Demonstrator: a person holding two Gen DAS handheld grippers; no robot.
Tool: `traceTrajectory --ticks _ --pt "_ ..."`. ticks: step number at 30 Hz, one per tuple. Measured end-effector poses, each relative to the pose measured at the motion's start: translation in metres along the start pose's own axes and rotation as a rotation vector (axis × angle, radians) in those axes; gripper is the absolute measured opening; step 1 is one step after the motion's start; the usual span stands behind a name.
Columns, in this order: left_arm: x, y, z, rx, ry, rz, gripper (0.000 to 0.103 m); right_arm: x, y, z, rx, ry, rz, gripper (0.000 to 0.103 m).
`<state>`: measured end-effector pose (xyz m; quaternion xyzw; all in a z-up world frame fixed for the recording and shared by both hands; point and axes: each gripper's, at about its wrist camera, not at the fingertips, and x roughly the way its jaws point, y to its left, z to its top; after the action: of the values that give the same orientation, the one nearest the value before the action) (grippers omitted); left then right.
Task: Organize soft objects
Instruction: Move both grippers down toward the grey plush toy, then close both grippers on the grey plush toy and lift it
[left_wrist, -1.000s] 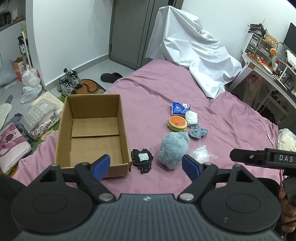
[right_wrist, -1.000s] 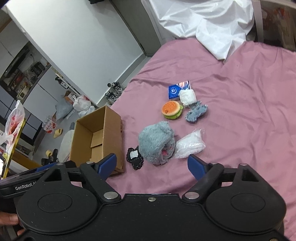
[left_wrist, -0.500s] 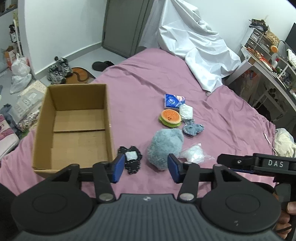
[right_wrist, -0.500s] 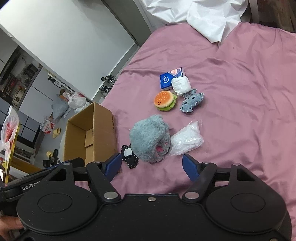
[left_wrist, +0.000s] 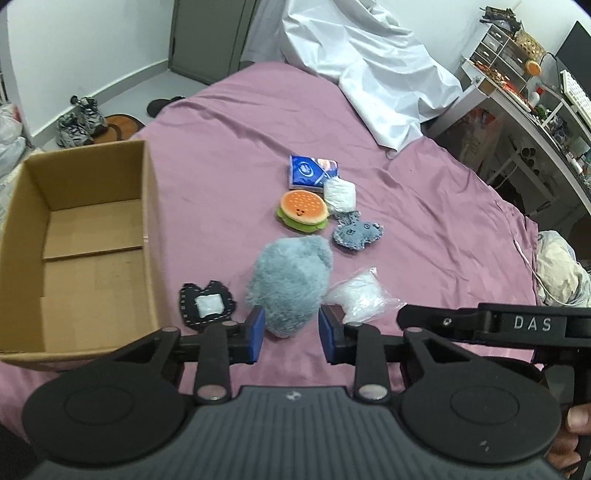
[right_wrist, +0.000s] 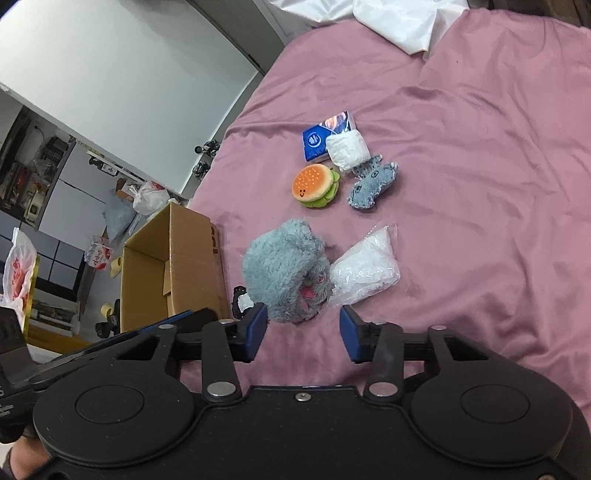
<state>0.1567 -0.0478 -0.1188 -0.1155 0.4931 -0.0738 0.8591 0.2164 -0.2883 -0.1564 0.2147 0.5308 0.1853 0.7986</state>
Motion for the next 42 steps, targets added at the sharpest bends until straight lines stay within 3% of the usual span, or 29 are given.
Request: traceTrajectory --ticks 10,16,20,32,36,42 --pt "0.037 -0.008 0.006 -0.014 0.071 -0.049 0.025 0.013 -0.008 0.009 0.067 0.029 0.044 0.033" --pt "0.061 -0.004 0.006 -0.038 0.122 -0.038 0.025 0.022 -0.01 0.017 0.078 0.042 0.049 0.033" --pt "0.07 -0.001 0.008 -0.039 0.119 0.025 0.026 0.033 -0.011 0.023 0.088 0.051 0.045 0.035" --pt "0.077 0.017 0.024 -0.083 0.065 0.105 0.031 0.063 -0.002 0.039 0.076 0.084 0.054 0.036" --pt "0.083 0.021 0.028 -0.089 0.057 0.129 0.031 0.076 -0.002 0.042 0.078 0.101 0.055 0.043" --pt "0.092 0.026 0.03 -0.093 0.07 0.151 0.031 0.098 -0.008 0.044 0.104 0.149 0.076 0.045"
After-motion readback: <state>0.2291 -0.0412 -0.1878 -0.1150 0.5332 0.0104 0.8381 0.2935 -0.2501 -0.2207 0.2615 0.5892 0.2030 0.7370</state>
